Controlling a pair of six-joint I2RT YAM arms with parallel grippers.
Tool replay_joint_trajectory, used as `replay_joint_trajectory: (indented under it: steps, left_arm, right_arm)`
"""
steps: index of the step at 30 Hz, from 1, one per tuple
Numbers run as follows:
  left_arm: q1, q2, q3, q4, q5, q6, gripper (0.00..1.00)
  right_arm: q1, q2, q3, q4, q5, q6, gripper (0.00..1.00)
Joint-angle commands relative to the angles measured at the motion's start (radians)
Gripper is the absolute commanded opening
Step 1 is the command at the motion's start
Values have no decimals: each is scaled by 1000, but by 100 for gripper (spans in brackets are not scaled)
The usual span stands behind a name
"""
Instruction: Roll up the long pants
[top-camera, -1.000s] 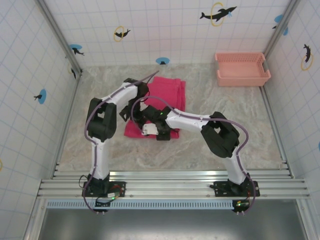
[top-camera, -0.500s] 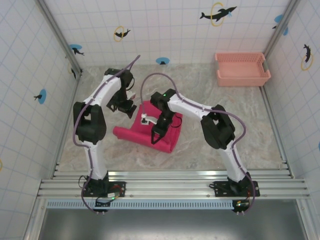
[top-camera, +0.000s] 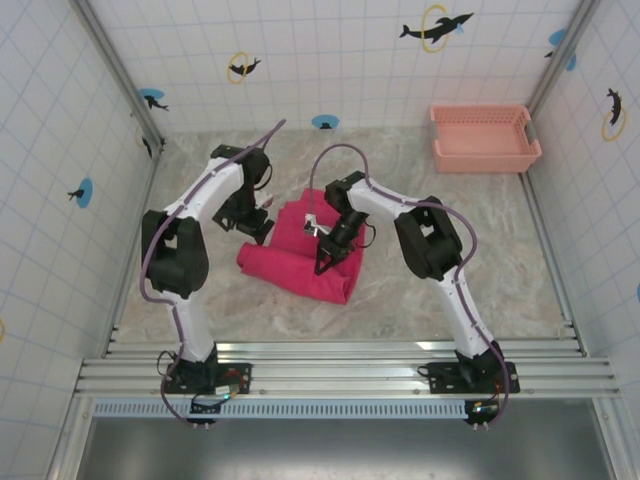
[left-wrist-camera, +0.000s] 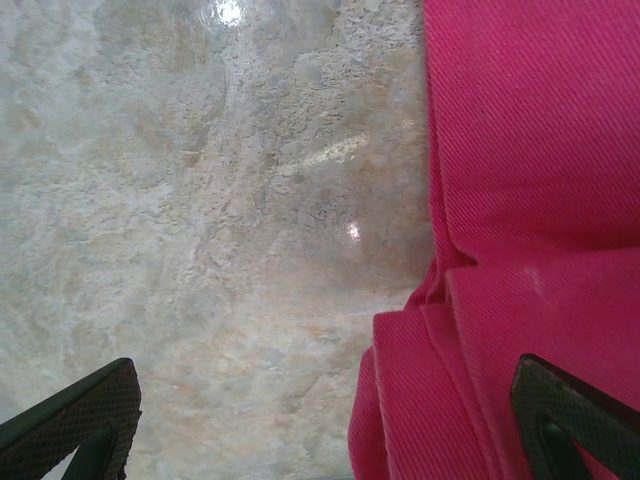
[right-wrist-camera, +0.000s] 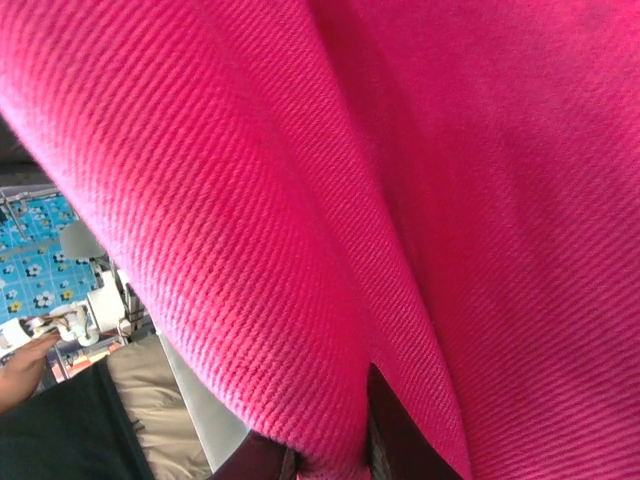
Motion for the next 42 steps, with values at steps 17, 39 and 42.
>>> replay_joint_trajectory:
  steps: [17,39,42]
  left_arm:
    - [-159,-88,-92,40,52,-120,43]
    - [-176,342,27,116,104,-119,54]
    - [-177,355,50,104,111,-113,54]
  right_arm:
    - [-46,151,143,31,40,75,14]
    - [-146,-33,120,-38,269,19,50]
    - [-149,-151,92,-56,426,-40,51]
